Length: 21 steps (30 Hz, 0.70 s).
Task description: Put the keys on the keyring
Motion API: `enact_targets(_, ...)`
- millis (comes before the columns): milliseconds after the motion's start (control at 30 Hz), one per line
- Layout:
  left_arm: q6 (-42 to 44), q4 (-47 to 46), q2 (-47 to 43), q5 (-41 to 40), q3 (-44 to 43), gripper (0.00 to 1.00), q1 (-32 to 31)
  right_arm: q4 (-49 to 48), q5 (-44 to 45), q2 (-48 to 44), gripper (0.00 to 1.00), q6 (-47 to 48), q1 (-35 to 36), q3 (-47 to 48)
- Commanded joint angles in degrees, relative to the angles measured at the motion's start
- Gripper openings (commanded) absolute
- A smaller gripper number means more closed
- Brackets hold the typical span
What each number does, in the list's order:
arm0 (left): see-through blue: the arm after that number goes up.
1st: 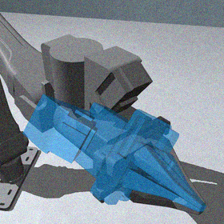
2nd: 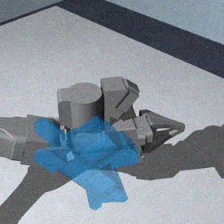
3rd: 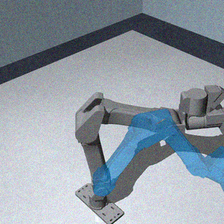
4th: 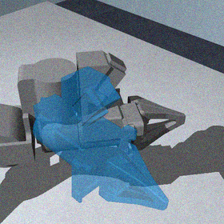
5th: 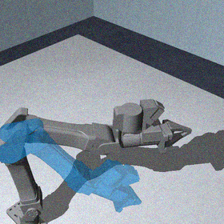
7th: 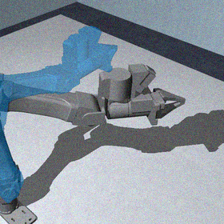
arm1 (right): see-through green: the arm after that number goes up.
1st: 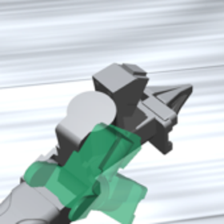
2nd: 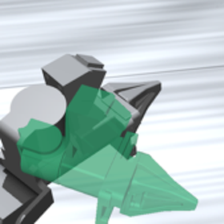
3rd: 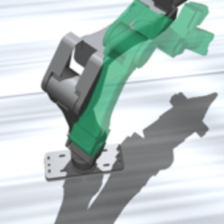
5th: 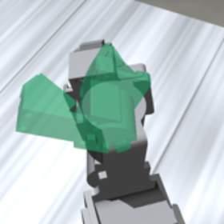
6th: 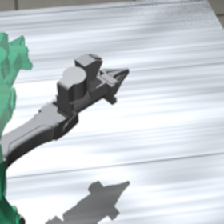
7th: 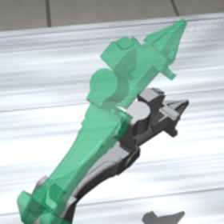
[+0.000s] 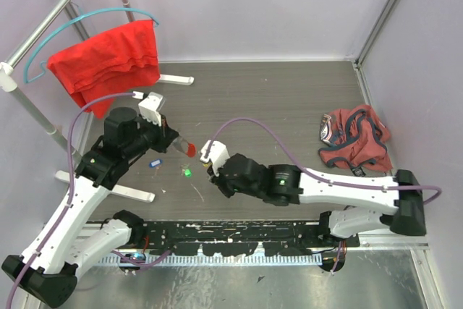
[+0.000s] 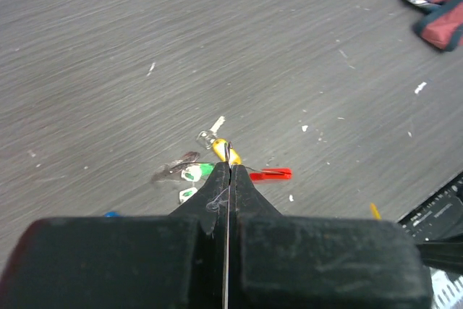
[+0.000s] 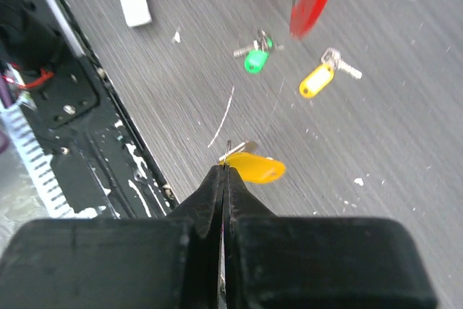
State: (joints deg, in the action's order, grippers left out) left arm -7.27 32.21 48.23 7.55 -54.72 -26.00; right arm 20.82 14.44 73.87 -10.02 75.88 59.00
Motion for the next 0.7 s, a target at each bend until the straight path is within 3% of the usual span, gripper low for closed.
enact_targets(0, 1.35, -6.97, -1.71, 8.05, 1.14, 0.0, 0.24, -8.69, -0.84, -7.92, 0.01, 5.9, -0.67, -2.76)
enact_targets(133, 2.42, -6.66, -0.92, 10.25, -0.13, 0.0, 0.25, 3.63, 2.82, -6.5, 0.01, 2.51, -4.07, 4.08)
enact_targets(267, 2.38, -7.39, 0.27, 11.61, -1.01, 0.0, 0.18, 2.86, -20.33, -8.71, 0.01, 0.24, -14.38, 2.81)
enact_targets(333, 2.28, -7.4, 1.11, 11.85, -1.69, 0.0, 0.09, 2.19, -25.86, -9.44, 0.01, -0.46, -18.37, 1.49)
enact_targets(567, 1.98, -7.83, 3.18, 12.64, -3.37, 0.0, -0.14, -0.03, -16.3, -17.3, 0.01, -2.22, -20.85, -2.42)
enact_targets(667, 2.32, -8.43, 4.48, 12.03, -4.6, 0.0, -1.71, 1.0, -16.98, -19.53, 0.01, -0.6, -22.02, -1.86)
